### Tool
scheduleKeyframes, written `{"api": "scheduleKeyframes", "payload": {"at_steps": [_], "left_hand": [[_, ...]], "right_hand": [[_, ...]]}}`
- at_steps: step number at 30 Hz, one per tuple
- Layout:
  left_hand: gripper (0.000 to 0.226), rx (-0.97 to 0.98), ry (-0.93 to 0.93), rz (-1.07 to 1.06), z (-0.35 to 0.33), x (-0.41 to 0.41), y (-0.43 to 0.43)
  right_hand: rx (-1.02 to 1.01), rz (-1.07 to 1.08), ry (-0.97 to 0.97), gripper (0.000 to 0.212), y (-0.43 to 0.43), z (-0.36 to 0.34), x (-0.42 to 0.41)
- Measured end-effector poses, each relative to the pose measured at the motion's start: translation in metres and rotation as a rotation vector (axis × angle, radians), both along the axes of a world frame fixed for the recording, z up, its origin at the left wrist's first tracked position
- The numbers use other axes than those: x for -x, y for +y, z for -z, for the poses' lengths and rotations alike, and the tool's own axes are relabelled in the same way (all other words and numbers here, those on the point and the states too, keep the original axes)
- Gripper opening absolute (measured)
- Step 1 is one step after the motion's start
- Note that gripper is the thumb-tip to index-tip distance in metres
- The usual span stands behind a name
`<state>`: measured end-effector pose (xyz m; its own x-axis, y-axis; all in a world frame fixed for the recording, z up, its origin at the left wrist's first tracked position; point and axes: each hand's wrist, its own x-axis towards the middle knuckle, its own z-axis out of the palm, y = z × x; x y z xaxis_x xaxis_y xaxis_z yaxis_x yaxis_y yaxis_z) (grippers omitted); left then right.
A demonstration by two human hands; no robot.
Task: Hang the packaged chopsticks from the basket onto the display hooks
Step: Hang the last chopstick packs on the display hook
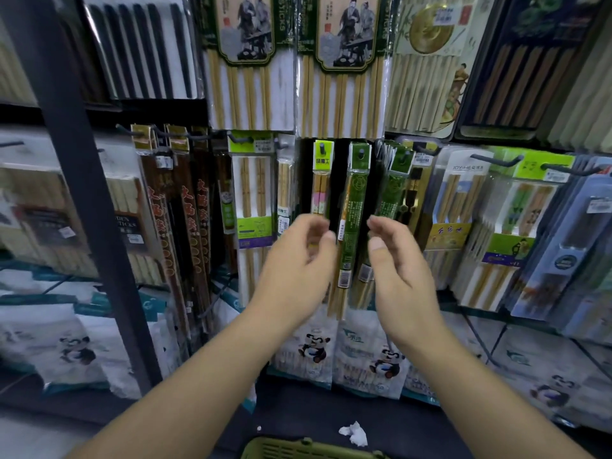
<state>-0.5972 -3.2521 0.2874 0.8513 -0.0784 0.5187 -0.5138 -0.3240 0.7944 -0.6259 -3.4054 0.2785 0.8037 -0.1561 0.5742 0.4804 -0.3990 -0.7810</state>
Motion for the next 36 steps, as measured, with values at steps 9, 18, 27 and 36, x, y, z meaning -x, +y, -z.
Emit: {"api": "scheduleKeyframes", "payload": {"at_steps": [9, 18, 27, 36], "left_hand": [[0.060, 0.128, 0.210, 0.186, -0.014, -0.032, -0.041], [0.057, 0.332, 0.410, 0.337, -0.015, -0.048, -0.057], [0.066, 0.391, 0.542, 0.381, 0.036, -0.047, -0.056], [0.067, 0.335, 0.561, 0.354, 0.038, -0.036, -0.049]], "right_hand": [[-0.282, -0.169, 0.216, 0.083, 0.019, -0.009, -0.037], [-0.414, -0.237, 0.294, 0.083, 0.023, -0.012, -0.066], [-0.403, -0.160, 0.387, 0.068, 0.024, 0.030, -0.066], [-0.308, -0.163, 0.358, 0.084, 0.021, 0.037, -0.048]]}}
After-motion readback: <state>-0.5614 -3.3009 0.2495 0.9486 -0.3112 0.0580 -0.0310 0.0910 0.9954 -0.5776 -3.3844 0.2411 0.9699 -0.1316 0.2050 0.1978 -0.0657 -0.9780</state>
